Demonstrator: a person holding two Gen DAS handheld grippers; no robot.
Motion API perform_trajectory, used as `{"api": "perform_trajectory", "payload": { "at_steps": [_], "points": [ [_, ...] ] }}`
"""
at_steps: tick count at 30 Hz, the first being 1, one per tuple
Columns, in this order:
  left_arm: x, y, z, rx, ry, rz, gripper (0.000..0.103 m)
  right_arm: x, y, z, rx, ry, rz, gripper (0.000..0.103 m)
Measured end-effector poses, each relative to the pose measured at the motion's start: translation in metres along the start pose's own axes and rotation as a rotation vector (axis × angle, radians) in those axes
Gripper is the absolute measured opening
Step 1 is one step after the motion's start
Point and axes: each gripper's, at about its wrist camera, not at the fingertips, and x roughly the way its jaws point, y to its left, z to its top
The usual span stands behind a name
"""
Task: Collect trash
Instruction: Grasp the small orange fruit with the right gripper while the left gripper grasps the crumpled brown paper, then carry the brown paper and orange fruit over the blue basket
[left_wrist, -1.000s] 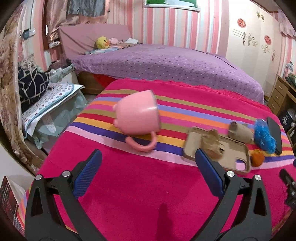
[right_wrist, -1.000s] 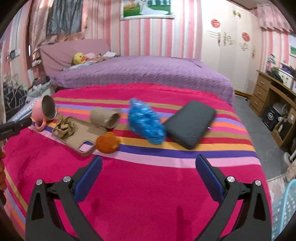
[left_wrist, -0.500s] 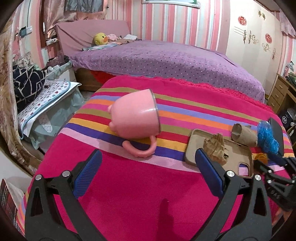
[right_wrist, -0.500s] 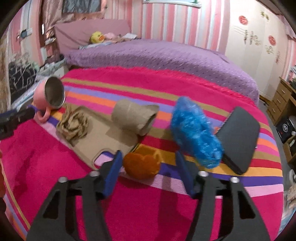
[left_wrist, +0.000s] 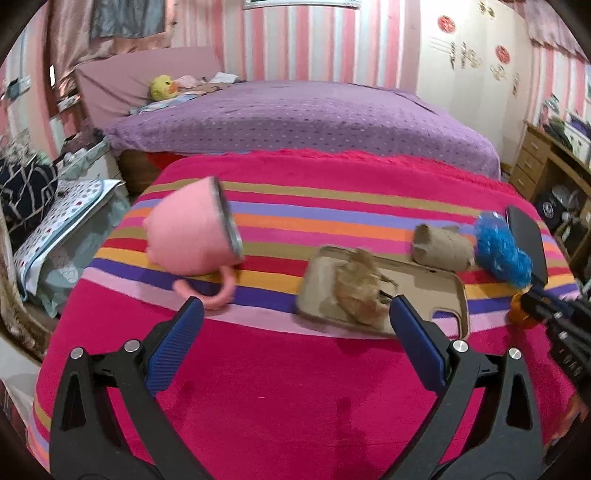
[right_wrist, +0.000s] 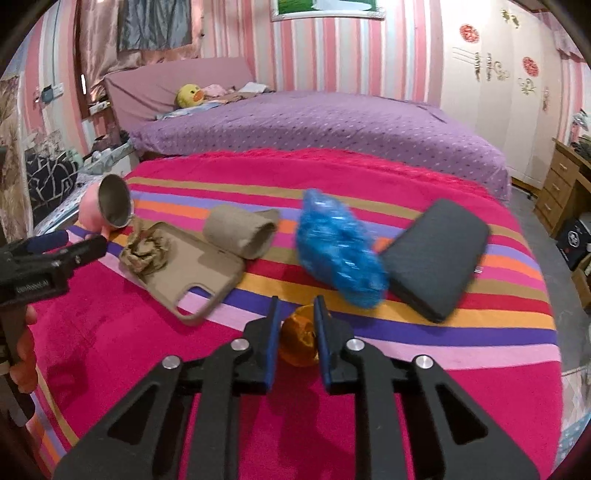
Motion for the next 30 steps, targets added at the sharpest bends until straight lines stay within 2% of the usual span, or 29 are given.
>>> {"api": "perform_trajectory", "payload": {
  "at_steps": [4, 8, 13, 15, 17, 20, 22, 24, 30],
  "points": [
    [0.007, -0.018, 0.001, 0.044, -0.009, 0.005, 0.096, -0.014, -0.018, -0.007, -0.003, -0.003, -0.054, 0.018],
    [0.017, -0.03, 0.003, 0.052, 0.005, -0.007, 0.089, -0.018, -0.039, -0.014, 0.012, 0.009, -0.085, 0.018],
    [0.027, -0.042, 0.003, 0.083, 0.031, -0.016, 0.07, -0.018, -0.049, -0.021, 0.01, 0.016, -0.091, 0.019],
    [0.031, -0.042, 0.004, 0.092, 0.049, -0.018, 0.055, -0.018, -0.05, -0.021, 0.008, 0.022, -0.079, 0.02],
    [0.035, -0.043, 0.003, 0.094, 0.07, -0.026, 0.046, -0.017, -0.049, -0.024, 0.005, 0.024, -0.074, 0.02],
    [0.033, -0.041, 0.003, 0.077, 0.062, -0.025, 0.044, -0.016, -0.051, -0.024, 0.015, 0.024, -0.07, 0.02],
    [0.028, -0.038, 0.004, 0.054, 0.056, -0.042, 0.043, -0.014, -0.053, -0.024, 0.021, 0.026, -0.07, 0.027],
    [0.021, -0.035, 0.005, 0.04, 0.041, -0.063, 0.043, -0.014, -0.053, -0.026, 0.022, 0.03, -0.072, 0.03],
    [-0.007, -0.038, 0.005, 0.02, 0.003, -0.086, 0.043, -0.012, -0.052, -0.033, 0.016, 0.058, -0.066, 0.032]
  ]
}}
